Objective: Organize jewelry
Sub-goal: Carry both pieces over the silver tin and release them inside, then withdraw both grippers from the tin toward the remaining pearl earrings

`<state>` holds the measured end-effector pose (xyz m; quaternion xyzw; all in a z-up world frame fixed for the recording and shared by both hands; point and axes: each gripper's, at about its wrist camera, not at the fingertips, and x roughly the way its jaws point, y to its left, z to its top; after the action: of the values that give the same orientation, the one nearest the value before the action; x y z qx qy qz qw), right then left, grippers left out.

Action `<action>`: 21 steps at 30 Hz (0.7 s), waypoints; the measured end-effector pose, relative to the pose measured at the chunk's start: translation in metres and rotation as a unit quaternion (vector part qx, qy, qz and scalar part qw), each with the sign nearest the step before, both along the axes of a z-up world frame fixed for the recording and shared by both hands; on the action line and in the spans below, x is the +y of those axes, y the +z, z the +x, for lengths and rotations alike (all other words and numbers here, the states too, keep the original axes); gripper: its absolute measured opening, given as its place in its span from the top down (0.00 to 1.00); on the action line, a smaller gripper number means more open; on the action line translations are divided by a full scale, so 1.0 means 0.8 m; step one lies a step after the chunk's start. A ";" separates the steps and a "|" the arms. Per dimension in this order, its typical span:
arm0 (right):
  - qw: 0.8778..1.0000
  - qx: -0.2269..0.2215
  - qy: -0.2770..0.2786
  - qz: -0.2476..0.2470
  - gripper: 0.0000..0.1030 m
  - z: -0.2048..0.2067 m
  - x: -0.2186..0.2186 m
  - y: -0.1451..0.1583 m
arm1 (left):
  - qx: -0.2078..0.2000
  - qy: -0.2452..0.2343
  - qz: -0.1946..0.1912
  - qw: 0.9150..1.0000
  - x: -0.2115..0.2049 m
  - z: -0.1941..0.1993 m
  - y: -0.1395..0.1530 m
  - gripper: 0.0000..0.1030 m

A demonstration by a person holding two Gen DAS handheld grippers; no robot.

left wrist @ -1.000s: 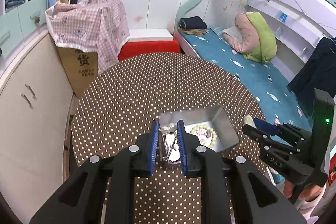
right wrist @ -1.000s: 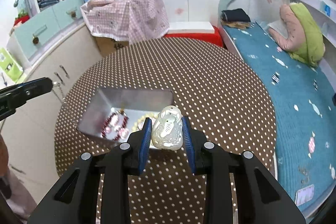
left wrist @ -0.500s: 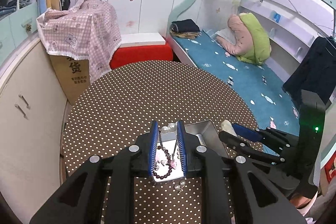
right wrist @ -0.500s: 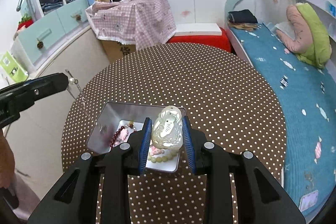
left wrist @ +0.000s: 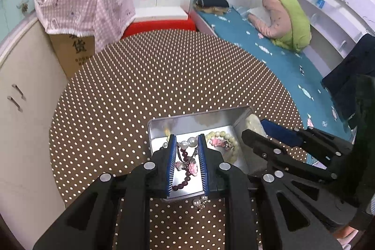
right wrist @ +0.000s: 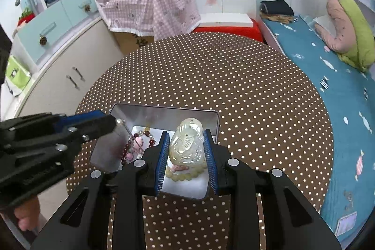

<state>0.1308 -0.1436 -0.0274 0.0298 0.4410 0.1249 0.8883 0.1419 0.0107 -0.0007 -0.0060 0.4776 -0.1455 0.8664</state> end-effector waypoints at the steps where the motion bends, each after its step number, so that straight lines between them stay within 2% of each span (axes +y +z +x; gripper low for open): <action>1: 1.000 0.001 0.001 -0.002 0.71 0.001 0.001 -0.001 | 0.005 0.000 0.000 1.000 0.000 0.003 -0.005 0.84; 6: 1.000 0.005 0.003 -0.002 0.71 0.005 0.005 -0.002 | 0.019 0.001 -0.004 1.000 0.001 0.014 -0.014 0.83; 12: 1.000 -0.012 -0.001 0.007 0.70 -0.006 0.003 0.009 | 0.012 0.012 -0.011 1.000 0.010 0.011 -0.008 0.80; 14: 1.000 -0.019 -0.005 0.015 0.63 -0.011 -0.001 0.014 | 0.009 0.018 -0.015 1.000 0.014 0.007 -0.005 0.62; 15: 1.000 -0.022 -0.011 0.018 0.48 -0.013 -0.003 0.017 | 0.006 0.020 -0.017 1.000 0.016 0.004 -0.004 0.60; 16: 0.999 -0.027 -0.016 0.017 0.42 -0.014 -0.004 0.019 | 0.004 0.022 -0.018 1.000 0.018 0.002 -0.002 0.60; 21: 0.999 -0.034 -0.027 0.015 0.41 -0.022 -0.010 0.025 | -0.003 0.025 -0.016 1.000 0.024 -0.008 0.005 0.59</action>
<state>0.1133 -0.1515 -0.0071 0.0507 0.4076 0.1080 0.9053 0.1353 0.0299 0.0035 -0.0319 0.4723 -0.1314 0.8710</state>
